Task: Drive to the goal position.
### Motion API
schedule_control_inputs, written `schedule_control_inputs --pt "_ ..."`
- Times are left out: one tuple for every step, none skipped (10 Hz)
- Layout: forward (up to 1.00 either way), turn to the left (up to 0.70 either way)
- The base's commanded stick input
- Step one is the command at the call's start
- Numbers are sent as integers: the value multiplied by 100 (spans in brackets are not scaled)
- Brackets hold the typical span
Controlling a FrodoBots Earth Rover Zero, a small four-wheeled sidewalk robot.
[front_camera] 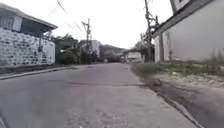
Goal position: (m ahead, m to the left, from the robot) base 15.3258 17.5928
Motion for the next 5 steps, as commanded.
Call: schedule_control_inputs --pt "100 0" --pt "100 0" --pt "100 0" --pt "100 0" --pt "100 0"
